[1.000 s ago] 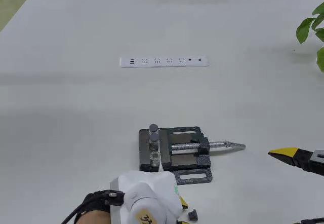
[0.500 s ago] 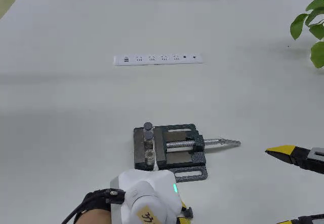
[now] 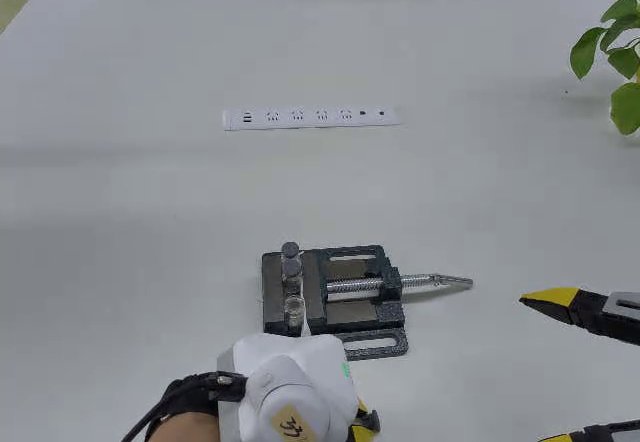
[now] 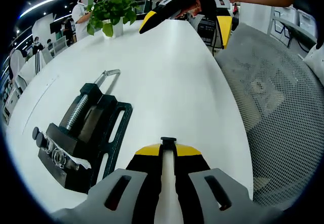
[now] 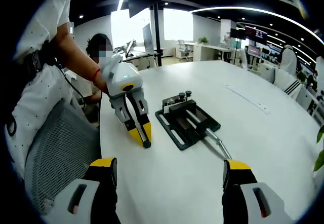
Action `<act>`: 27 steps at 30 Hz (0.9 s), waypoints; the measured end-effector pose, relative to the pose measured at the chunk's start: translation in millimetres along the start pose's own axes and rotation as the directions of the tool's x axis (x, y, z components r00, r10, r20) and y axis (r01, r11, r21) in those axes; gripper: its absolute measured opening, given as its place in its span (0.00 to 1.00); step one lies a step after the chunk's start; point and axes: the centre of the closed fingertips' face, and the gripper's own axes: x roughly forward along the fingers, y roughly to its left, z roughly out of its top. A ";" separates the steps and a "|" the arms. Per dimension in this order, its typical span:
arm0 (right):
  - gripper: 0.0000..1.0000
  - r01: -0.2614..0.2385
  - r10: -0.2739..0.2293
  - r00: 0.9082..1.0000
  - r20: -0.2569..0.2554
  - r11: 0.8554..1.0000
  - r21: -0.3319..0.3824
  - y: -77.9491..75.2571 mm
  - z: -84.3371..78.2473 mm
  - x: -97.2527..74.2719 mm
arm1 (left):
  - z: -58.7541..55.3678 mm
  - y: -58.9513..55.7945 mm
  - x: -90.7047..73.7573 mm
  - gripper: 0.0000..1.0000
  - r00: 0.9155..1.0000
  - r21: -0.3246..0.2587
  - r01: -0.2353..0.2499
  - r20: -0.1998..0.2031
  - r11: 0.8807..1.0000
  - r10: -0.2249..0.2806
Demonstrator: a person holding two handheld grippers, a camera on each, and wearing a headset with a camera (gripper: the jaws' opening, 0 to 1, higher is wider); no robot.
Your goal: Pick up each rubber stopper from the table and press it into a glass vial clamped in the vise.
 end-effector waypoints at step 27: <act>0.66 -0.129 0.127 0.990 0.062 0.991 0.026 16.4 75.7 18.9 | 78.1 20.6 -84.6 0.04 0.934 -0.190 -0.053 0.338 0.980 0.116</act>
